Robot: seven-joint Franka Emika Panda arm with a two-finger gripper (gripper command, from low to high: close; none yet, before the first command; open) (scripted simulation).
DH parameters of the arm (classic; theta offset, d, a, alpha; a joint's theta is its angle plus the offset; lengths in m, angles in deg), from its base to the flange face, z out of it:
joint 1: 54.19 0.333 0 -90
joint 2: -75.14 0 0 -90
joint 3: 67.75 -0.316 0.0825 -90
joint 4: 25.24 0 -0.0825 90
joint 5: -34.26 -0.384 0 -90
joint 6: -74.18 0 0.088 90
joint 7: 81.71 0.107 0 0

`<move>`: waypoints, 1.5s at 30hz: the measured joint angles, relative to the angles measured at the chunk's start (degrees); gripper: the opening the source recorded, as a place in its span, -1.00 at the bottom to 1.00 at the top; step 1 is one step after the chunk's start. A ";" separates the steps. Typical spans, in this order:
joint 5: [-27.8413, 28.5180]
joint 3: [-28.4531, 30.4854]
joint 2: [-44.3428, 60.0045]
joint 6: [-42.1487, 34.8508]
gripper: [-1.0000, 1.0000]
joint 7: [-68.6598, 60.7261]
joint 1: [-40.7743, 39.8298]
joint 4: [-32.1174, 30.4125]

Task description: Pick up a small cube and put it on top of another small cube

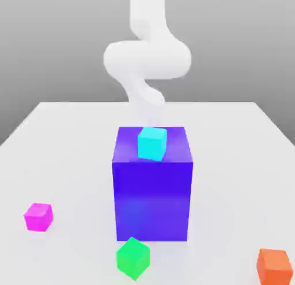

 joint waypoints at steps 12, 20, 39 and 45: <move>-2.65 -3.92 13.25 -1.13 0.00 11.36 -2.27 -23.20; -3.31 -4.24 14.60 1.02 -1.00 11.18 -2.45 -24.56; -9.81 -11.06 -3.07 -16.25 -1.00 44.89 -12.97 -24.69; -12.71 -14.08 -8.35 -18.94 -1.00 59.53 -17.39 -27.12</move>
